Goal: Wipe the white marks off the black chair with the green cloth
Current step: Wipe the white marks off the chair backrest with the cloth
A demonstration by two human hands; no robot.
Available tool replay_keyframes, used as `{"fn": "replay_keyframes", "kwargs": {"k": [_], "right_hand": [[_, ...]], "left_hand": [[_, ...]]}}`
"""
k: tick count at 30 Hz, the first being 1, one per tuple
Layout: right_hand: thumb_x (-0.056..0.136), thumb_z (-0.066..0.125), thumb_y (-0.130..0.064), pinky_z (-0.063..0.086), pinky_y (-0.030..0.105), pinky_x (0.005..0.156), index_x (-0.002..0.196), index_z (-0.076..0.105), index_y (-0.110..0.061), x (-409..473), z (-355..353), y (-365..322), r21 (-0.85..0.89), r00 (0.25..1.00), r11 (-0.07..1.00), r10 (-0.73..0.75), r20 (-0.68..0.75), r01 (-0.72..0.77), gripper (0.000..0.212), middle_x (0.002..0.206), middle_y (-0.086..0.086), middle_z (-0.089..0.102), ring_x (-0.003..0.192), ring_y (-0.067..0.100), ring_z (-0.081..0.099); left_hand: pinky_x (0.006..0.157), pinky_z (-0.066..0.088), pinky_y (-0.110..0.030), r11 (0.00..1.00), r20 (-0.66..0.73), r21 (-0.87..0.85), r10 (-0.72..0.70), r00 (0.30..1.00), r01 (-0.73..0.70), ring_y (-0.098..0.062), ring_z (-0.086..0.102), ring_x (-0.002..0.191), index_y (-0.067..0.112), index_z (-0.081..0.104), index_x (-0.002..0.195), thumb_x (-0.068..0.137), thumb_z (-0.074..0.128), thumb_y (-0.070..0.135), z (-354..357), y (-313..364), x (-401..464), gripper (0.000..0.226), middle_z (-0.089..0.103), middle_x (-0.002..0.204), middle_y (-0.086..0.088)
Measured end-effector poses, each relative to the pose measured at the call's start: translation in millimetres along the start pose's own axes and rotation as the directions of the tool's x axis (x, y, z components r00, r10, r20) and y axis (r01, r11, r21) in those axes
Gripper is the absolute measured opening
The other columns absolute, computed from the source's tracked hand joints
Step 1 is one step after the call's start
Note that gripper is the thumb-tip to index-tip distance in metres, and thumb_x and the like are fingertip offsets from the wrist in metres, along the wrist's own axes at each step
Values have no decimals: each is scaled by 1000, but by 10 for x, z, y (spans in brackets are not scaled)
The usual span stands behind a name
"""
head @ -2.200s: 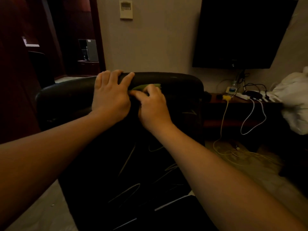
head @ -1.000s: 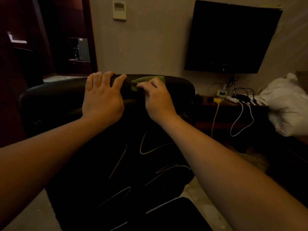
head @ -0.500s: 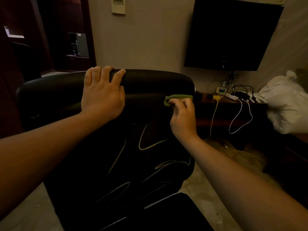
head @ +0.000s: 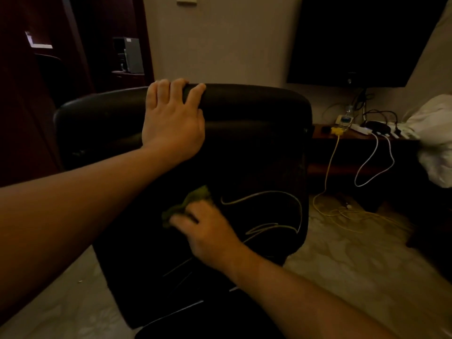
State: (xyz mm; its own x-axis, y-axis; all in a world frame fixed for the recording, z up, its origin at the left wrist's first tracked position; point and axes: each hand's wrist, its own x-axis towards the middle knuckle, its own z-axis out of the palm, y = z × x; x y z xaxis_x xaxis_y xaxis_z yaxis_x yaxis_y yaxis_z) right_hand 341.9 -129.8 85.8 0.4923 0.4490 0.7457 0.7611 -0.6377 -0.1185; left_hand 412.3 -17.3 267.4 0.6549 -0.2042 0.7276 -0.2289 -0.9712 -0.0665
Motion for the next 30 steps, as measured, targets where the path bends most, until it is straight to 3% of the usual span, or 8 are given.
{"fn": "replay_keyframes", "kwargs": {"k": [3, 5, 10, 13, 18, 22, 27, 30], "right_hand": [[95, 64, -19, 40, 40, 69, 113, 70, -13, -104, -47, -38, -58, 965, 979, -180, 189, 194, 20, 95, 16, 60, 84, 31, 52], [96, 60, -36, 49, 41, 72, 98, 69, -19, 89, -285, 53, -141, 978, 970, -184, 101, 197, 20, 90, 7, 64, 81, 23, 58], [89, 63, -45, 52, 47, 90, 84, 65, -30, 672, -883, 671, -310, 897, 880, 234, -376, -359, 16, 96, 4, 61, 91, 19, 61], [98, 54, -24, 43, 17, 94, 110, 67, -24, 800, -866, 619, -196, 808, 852, 351, -473, -485, 18, 109, -1, 49, 96, -1, 50], [94, 55, -8, 46, 36, 74, 111, 69, -18, 136, -159, -40, -38, 982, 985, 167, -94, -171, 25, 99, 10, 55, 87, 25, 52], [92, 59, -7, 49, 41, 66, 116, 68, -16, -27, -121, -71, -59, 996, 994, 87, -12, -87, 27, 97, 12, 53, 84, 28, 51], [91, 49, -34, 51, 53, 89, 103, 67, -29, 597, -608, 291, -191, 881, 917, 252, -402, -349, 23, 103, 12, 55, 92, 32, 58], [98, 50, -24, 50, 37, 94, 116, 64, -24, 742, -685, 268, -131, 817, 874, 370, -443, -467, 22, 113, 6, 49, 100, 21, 53]], "left_hand": [[125, 12, -54, 1000, 8, 0, 10, 1000, -10, -40, 25, 146, 27, 29, 157, 101, 36, 45, -38, -18, -16, 59, 33, 156, -13], [125, 12, -54, 1000, 29, -9, 30, 999, -30, -40, 25, 146, 27, 29, 157, 102, 37, 45, -62, 3, -12, 59, 32, 157, -13], [125, 12, -54, 999, 40, 6, 37, 999, -37, -41, 25, 146, 26, 29, 158, 101, 36, 46, -75, -40, -27, 61, 32, 158, -14], [126, 8, -54, 999, 59, 3, 36, 998, -37, -41, 22, 149, 27, 27, 159, 102, 38, 46, -95, -21, -30, 61, 30, 160, -13], [127, 6, -54, 999, 57, 9, 32, 998, -33, -41, 19, 151, 27, 24, 160, 103, 37, 47, -100, -57, -67, 62, 27, 162, -14], [128, 1, -54, 998, 74, 25, 60, 995, -62, -39, 7, 157, 26, 19, 163, 105, 31, 51, -129, -68, -150, 64, 16, 170, -13], [129, -2, -50, 991, 98, 33, 130, 987, -133, -32, -3, 160, 27, 23, 163, 107, 29, 48, -139, -142, -587, 60, 9, 174, -7], [129, 3, -50, 984, 90, 57, 165, 982, -171, -30, 5, 160, 24, 22, 164, 106, 28, 41, -120, -276, -1006, 61, 16, 173, -5]]}}
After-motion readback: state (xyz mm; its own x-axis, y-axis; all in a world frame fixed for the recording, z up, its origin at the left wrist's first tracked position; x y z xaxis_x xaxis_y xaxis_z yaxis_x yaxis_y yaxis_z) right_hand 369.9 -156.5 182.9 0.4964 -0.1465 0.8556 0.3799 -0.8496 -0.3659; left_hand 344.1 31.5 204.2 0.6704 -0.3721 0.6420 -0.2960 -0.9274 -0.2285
